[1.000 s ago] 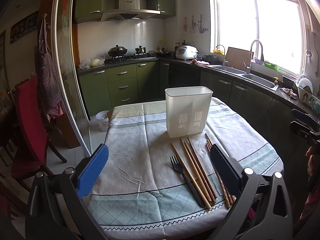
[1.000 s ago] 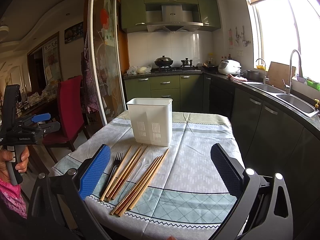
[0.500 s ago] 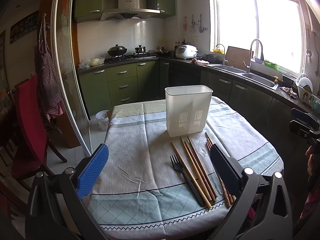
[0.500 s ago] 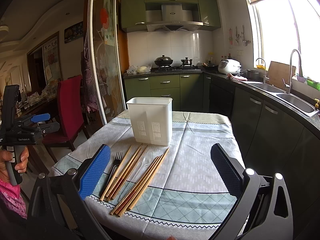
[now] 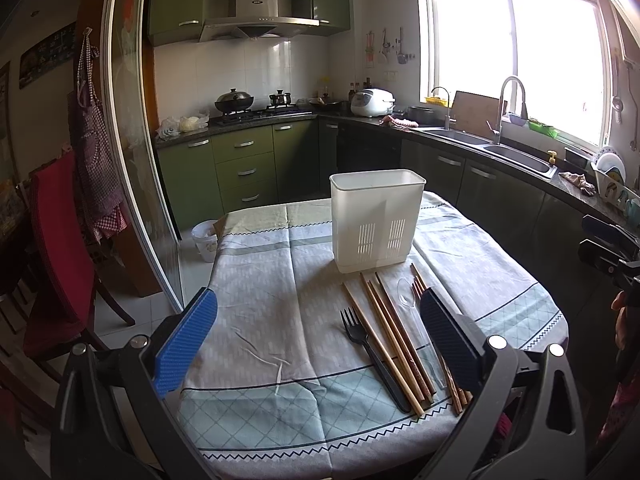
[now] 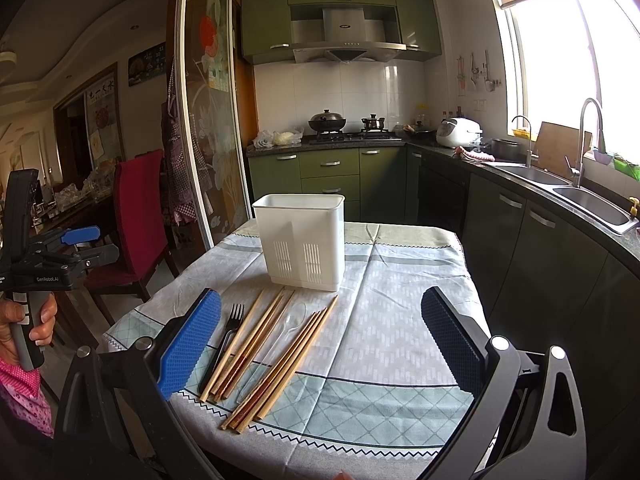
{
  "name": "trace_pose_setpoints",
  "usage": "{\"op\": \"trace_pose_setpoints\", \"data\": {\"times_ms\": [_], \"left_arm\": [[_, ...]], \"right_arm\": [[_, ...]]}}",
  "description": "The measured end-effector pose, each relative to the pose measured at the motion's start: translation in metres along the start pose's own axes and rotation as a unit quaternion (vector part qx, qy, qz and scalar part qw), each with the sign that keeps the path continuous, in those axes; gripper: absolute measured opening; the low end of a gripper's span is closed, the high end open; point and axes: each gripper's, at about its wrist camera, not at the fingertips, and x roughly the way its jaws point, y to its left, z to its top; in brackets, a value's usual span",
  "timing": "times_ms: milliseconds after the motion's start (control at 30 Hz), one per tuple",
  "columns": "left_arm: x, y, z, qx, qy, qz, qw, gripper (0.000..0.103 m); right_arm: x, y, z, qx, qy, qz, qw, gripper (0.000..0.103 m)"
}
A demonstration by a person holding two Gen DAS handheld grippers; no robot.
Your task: Organize utensils
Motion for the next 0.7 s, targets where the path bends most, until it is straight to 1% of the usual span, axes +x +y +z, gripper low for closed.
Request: {"op": "trace_pose_setpoints", "data": {"times_ms": [700], "left_arm": [[0.0008, 0.0000, -0.0018, 0.001, 0.002, 0.001, 1.0000, 0.097]], "right_arm": [[-0.0003, -0.0004, 0.0005, 0.001, 0.001, 0.000, 1.000, 0.099]]}}
